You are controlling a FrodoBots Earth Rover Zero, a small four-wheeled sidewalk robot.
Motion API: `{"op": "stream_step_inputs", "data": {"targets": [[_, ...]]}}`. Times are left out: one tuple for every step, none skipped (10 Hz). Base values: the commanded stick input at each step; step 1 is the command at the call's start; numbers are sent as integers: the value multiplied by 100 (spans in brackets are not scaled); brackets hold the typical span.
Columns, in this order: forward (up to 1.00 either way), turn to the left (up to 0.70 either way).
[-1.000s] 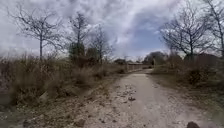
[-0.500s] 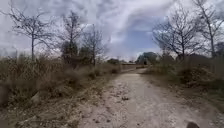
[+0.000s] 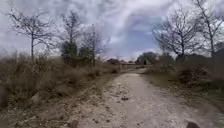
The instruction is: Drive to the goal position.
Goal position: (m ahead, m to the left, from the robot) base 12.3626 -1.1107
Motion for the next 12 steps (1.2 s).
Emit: {"op": "stream_step_inputs", "data": {"targets": [[13, -37], [19, -31], [24, -26], [30, -20], [36, -14], [42, -8], [48, -2], [50, 0], [50, 0], [50, 0], [50, 0], [50, 0]]}}
